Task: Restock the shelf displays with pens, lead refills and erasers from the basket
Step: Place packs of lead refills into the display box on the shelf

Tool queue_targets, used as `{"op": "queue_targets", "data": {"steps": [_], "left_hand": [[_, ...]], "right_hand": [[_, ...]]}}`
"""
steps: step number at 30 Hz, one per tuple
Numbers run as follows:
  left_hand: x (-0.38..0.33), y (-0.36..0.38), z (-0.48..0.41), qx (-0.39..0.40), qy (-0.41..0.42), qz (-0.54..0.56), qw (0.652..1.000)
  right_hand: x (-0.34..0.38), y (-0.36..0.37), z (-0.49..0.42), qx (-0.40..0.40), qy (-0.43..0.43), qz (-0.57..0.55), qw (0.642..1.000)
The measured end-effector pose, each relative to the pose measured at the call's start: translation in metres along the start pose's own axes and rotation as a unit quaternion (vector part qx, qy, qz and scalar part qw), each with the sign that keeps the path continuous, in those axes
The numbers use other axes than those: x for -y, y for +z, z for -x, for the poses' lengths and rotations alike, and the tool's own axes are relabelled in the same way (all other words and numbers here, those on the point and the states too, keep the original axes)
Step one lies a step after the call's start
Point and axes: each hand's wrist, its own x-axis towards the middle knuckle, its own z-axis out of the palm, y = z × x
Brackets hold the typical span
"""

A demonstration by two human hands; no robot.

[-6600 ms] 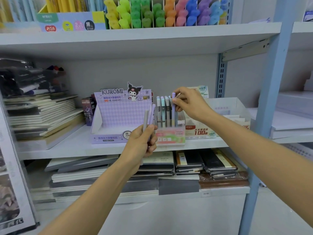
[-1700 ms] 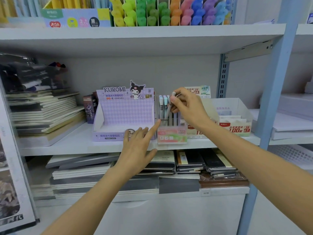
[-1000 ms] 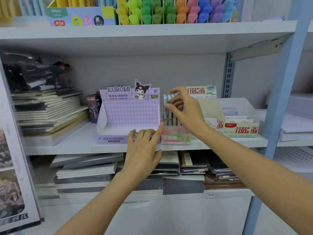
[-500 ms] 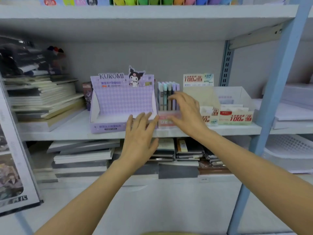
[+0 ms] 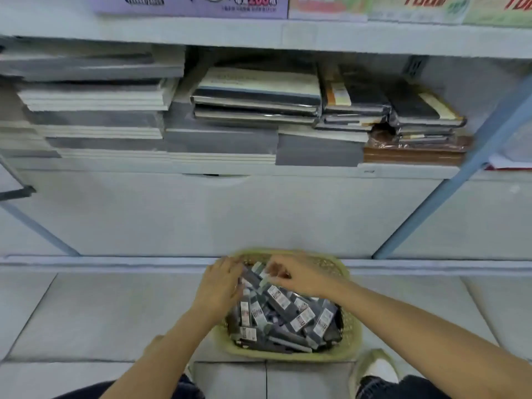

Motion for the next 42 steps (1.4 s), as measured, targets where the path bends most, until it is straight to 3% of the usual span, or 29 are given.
{"op": "queue_targets", "data": {"steps": [4,9,14,18,21,24,26,28,29,32,33,34,35,38,42], "left_hand": [[0.027,0.053,0.028,0.114,-0.07,-0.028,0.991],[0.029,0.069,0.036,0.103,-0.071,-0.01,0.992],[0.026,0.072,0.033,0.069,-0.09,0.022,0.993],[0.025,0.072,0.033,0.079,-0.096,0.024,0.992],[0.024,0.067,0.031,0.035,-0.089,0.026,0.995],[0.015,0.063,0.025,-0.032,-0.093,0.061,0.993],[0.004,0.059,0.018,-0.042,-0.109,0.147,0.982],[-0.01,0.053,0.011,-0.016,-0.167,0.296,0.94],[-0.018,0.051,0.007,0.019,-0.203,0.393,0.897],[-0.04,0.049,0.0,0.082,-0.252,0.675,0.689],[-0.045,0.05,-0.002,0.064,-0.263,0.725,0.633],[-0.047,0.05,-0.004,0.037,-0.281,0.745,0.604],[-0.048,0.051,-0.005,0.012,-0.298,0.737,0.606],[-0.042,0.054,-0.007,-0.029,-0.302,0.666,0.682],[-0.031,0.052,-0.007,-0.032,-0.277,0.602,0.748]], "right_hand": [[-0.036,0.067,0.005,0.169,0.048,0.07,0.982],[-0.057,0.108,0.009,0.177,0.088,0.124,0.972],[-0.066,0.109,0.005,0.217,0.058,0.083,0.971],[-0.066,0.107,0.005,0.212,0.029,0.081,0.973],[-0.071,0.094,0.002,0.181,0.029,0.067,0.981],[-0.078,0.065,0.002,0.139,0.073,-0.015,0.988],[-0.077,0.047,0.003,0.095,0.094,-0.09,0.987],[-0.067,0.036,0.0,0.049,0.098,-0.175,0.978],[-0.059,0.034,-0.004,0.041,0.091,-0.206,0.973],[-0.032,0.044,-0.012,0.038,0.06,-0.246,0.967],[-0.025,0.05,-0.013,0.021,0.055,-0.257,0.965],[-0.019,0.055,-0.014,-0.005,0.054,-0.264,0.963],[-0.016,0.06,-0.015,-0.034,0.055,-0.262,0.963],[-0.012,0.064,-0.019,-0.085,0.044,-0.227,0.969],[-0.016,0.056,-0.019,-0.084,0.018,-0.213,0.973]]}}
